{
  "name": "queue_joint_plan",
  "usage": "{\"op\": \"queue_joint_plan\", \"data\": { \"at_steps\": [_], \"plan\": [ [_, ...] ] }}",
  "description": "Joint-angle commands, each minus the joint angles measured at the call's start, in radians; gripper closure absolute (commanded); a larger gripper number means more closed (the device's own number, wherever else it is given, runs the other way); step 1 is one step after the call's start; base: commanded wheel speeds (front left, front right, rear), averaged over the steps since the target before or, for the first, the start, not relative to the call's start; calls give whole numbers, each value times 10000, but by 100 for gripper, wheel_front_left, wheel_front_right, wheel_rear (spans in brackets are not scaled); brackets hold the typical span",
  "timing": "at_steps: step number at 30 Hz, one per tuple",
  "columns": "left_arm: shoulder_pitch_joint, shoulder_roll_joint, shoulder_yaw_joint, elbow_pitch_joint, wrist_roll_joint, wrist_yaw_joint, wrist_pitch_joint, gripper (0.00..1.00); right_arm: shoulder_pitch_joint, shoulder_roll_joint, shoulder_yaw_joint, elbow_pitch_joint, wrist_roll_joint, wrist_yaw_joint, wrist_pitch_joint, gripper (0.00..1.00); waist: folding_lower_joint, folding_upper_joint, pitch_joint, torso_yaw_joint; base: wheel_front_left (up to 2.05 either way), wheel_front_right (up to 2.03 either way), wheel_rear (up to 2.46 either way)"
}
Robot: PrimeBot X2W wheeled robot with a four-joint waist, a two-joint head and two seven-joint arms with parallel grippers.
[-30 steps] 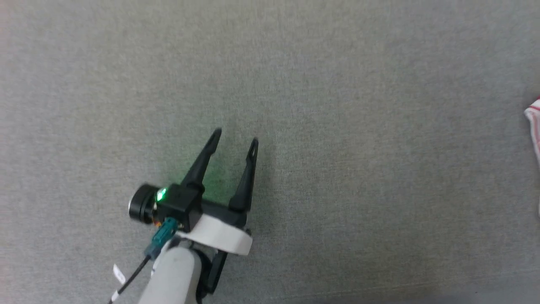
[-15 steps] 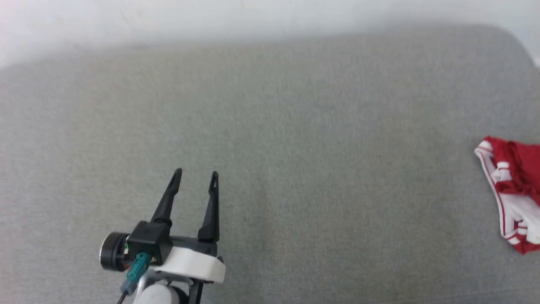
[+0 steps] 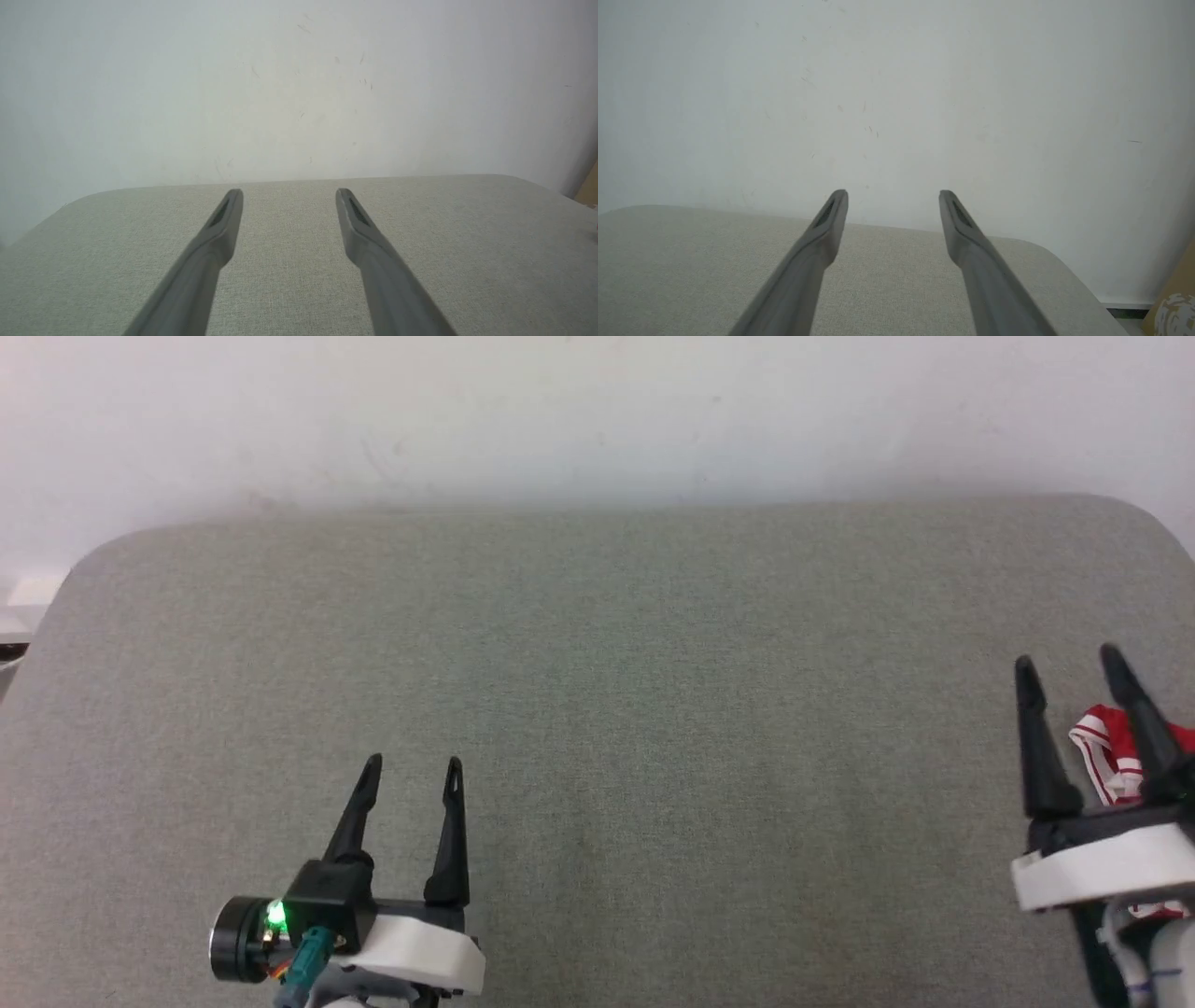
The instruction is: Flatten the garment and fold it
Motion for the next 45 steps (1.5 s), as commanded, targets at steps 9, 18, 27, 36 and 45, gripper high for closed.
{"op": "queue_joint_plan", "data": {
  "at_steps": [9, 18, 27, 36, 45],
  "plan": [
    [406, 32, 107, 342, 209, 76, -47, 0, 1124, 1106, 198, 408, -423, -21, -424, 0, 1, 0, -242, 167, 0, 0, 0],
    [509, 28, 94, 366, 280, 40, -47, 0, 1444, 1411, 174, 729, -454, -21, -606, 0, 1, 0, -313, 196, 0, 0, 0],
    [415, 10, 73, 333, 175, -4, 7, 100, 1342, 1419, 162, 724, -414, -2, -576, 100, 2, -1, -295, 202, 0, 0, 0],
    [394, 7, 114, 295, 205, -21, 134, 100, 1314, 1418, 200, 698, -476, -3, -459, 100, 2, 0, -291, 189, 0, 0, 0],
    [363, 5, 204, 236, 251, -48, 318, 100, 1273, 1427, 246, 662, -573, -4, -281, 100, 2, 0, -285, 170, 0, 0, 0]
  ]
}}
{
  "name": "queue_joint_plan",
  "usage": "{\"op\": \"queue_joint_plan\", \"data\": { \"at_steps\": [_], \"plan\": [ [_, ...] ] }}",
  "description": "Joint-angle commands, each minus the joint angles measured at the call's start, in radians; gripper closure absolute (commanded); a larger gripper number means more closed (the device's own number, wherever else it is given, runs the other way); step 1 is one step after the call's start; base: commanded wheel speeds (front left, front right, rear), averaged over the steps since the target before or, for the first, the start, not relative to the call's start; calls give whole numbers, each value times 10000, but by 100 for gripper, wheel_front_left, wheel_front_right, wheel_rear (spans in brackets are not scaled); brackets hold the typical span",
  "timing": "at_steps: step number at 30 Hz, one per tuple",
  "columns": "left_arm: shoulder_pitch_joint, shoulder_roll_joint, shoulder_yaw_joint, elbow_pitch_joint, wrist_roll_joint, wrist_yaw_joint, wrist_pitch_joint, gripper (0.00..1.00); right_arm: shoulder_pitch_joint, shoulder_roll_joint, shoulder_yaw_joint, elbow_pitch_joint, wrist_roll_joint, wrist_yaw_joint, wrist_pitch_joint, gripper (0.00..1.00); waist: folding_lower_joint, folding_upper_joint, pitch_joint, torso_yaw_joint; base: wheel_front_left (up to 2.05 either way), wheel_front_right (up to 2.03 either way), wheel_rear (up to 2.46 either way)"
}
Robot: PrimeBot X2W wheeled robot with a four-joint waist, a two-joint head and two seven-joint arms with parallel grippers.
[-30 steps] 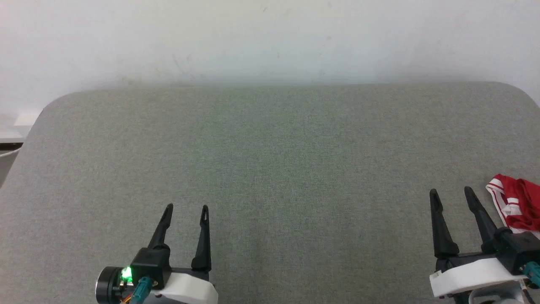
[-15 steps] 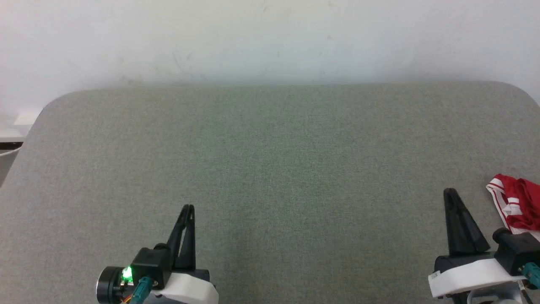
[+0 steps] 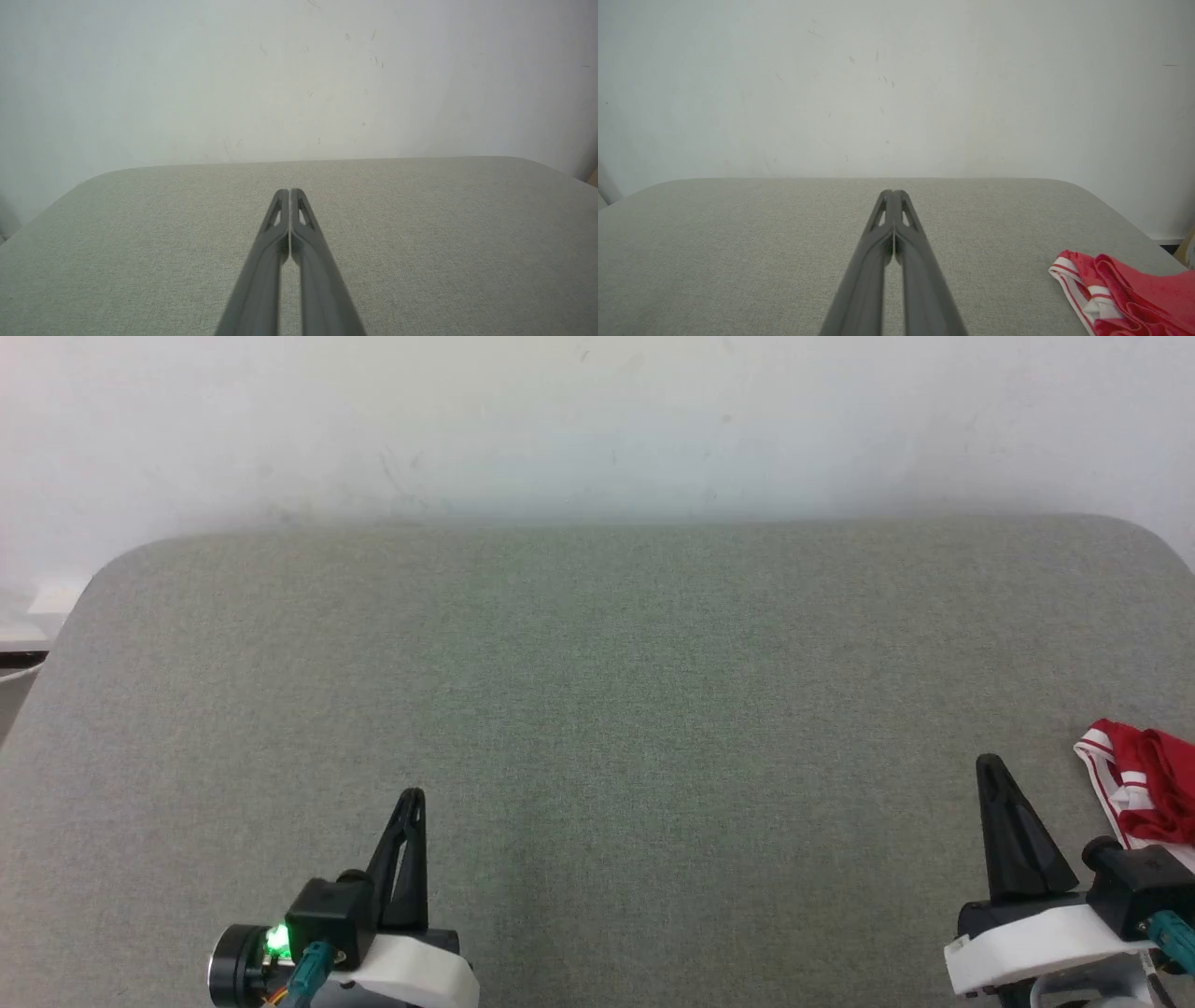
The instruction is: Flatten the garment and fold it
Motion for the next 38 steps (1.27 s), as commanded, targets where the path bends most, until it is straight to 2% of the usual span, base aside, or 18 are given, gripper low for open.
{"op": "queue_joint_plan", "data": {
  "at_steps": [1, 38],
  "plan": [
    [-53, -3, 73, -51, 51, -44, 51, 100, -66, 14, 34, -40, -95, -2, 49, 100, 0, 0, 1, -3, 0, 0, 0],
    [-184, -11, 442, -294, 241, -155, 806, 100, -235, 48, 220, -186, -496, -8, 779, 100, 0, 0, 23, -81, 0, 0, 0]
  ]
}}
